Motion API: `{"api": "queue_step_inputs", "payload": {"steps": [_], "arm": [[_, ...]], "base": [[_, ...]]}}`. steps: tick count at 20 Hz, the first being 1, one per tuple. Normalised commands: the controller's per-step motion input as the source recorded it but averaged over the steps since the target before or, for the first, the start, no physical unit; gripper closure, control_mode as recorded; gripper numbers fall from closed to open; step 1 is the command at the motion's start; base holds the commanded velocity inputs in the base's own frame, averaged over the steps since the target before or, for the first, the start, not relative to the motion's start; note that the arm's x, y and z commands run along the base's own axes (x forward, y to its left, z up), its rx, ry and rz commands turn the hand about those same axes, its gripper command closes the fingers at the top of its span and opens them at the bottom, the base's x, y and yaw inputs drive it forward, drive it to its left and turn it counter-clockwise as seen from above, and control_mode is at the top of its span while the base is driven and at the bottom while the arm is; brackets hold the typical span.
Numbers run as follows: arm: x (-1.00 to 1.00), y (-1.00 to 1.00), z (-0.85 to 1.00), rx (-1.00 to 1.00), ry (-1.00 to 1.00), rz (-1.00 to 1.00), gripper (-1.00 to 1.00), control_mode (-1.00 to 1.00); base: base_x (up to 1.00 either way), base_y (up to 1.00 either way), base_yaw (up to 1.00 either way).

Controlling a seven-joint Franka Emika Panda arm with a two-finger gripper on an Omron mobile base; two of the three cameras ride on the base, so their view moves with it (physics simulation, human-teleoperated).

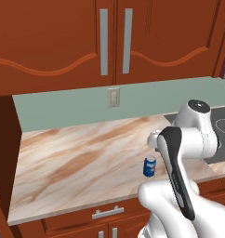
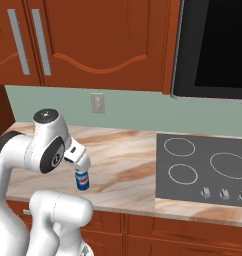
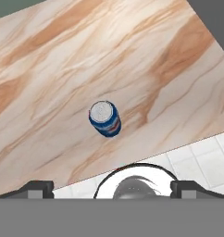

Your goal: Move the drinks to the dining counter.

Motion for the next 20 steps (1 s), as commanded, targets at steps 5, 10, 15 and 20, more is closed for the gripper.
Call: {"api": "queue_step_inputs", "payload": {"steps": [5,10,15,20], "arm": [[0.38,0.00,-0.31,0.00,0.01,0.00,-1.00,-1.00],[0.37,0.00,-0.21,0.00,0.00,0.00,-1.00,-1.00],[0.34,0.00,-0.24,0.00,0.00,0.00,-1.00,-1.00],[0.09,0.00,-0.25,0.00,0.00,0.00,-1.00,-1.00]], "base": [[0.00,0.00,0.00],[0.00,0.00,0.00],[0.00,0.00,0.00],[0.00,0.00,0.00]]}}
